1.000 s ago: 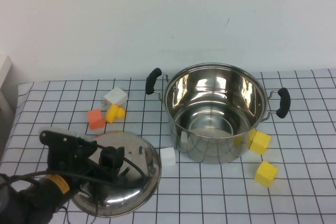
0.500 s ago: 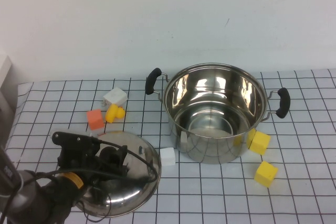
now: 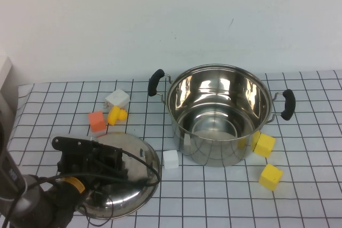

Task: Cover the pot
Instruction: Pick up the pot lid, then place the pot lid on the pot

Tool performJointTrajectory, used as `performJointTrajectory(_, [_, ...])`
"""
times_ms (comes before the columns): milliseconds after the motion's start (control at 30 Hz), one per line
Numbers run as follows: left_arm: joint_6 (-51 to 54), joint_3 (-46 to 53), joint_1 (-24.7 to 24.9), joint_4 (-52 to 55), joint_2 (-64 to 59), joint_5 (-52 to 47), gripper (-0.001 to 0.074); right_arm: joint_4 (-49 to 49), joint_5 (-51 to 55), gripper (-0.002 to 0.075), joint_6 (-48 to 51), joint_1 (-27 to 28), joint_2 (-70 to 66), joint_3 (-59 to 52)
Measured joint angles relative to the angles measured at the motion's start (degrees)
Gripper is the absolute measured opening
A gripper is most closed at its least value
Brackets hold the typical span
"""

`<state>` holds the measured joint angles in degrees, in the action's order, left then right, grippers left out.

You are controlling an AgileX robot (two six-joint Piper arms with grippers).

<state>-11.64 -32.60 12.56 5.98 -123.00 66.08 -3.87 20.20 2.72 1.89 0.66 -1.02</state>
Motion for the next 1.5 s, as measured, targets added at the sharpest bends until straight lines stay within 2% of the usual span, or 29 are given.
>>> performJointTrajectory(267, [1.9,0.1,0.0,-2.2,4.1,-2.1,0.0321,0.0,0.0,0.0009,0.0,0.0,0.0,0.0])
performJointTrajectory(433, [5.9,0.1,0.0,-3.4,14.6,-8.2,0.0321,0.0,0.0,0.0009,0.0,0.0,0.0,0.0])
performJointTrajectory(700, [15.4,-0.7,0.0,-11.4,32.2,-19.8,0.0321,0.0,0.0,0.0009,0.0,0.0,0.0,0.0])
performJointTrajectory(767, [13.3,-3.8,0.0,-8.9,34.9,-25.3,0.0321,0.0,0.0,0.0009,0.0,0.0,0.0,0.0])
performJointTrajectory(900, [-0.1,-11.9,0.9,3.7,36.4,-33.1,0.0321,0.0,0.0,0.0009,0.0,0.0,0.0,0.0])
performJointTrajectory(1100, [-18.0,-24.3,6.2,18.8,31.5,-35.2,0.0321,0.0,0.0,0.0009,0.0,0.0,0.0,0.0])
performJointTrajectory(1333, [-22.0,-37.2,15.6,26.1,19.7,-43.0,0.0321,0.0,0.0,0.0009,0.0,0.0,0.0,0.0])
performJointTrajectory(1500, [-24.8,-43.2,17.9,28.4,13.4,-44.7,0.0321,0.0,0.0,0.0009,0.0,0.0,0.0,0.0])
